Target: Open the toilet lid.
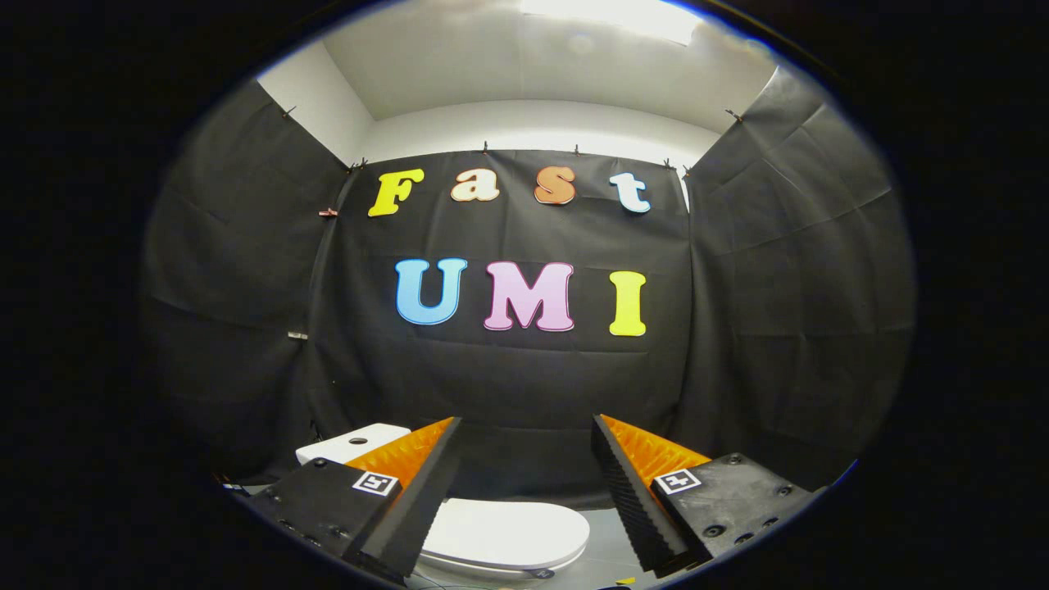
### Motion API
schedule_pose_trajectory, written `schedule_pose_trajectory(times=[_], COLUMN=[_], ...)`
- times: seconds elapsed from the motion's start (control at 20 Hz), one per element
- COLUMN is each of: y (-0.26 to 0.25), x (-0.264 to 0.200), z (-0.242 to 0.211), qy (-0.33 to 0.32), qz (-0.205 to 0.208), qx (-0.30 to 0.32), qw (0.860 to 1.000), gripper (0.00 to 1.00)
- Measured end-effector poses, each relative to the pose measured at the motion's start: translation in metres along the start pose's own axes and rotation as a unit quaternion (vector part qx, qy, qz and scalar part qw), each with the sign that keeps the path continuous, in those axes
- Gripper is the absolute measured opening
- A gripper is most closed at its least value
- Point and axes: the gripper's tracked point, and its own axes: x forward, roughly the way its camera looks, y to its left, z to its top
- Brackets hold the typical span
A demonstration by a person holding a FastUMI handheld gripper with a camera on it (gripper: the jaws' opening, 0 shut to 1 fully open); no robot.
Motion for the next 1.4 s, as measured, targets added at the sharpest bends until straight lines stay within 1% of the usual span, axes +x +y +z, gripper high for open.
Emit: schedule_pose_trajectory(times=[0.4,0.55,0.75,1.0,1.15,1.4], y=[-0.005,-0.007,-0.015,-0.025,-0.038,-0.054], x=[0.000,0.004,0.010,0.021,0.028,0.047], z=[-0.006,-0.013,-0.027,-0.055,-0.075,-0.116], qy=[0.008,0.018,0.034,0.061,0.078,0.103], qz=[-0.009,-0.009,-0.019,-0.028,-0.040,-0.046], qx=[0.002,0.006,0.014,0.025,0.031,0.065], qw=[1.000,1.000,0.999,0.997,0.996,0.991], gripper=[0.97,0.97,0.98,0.98,0.98,0.99])
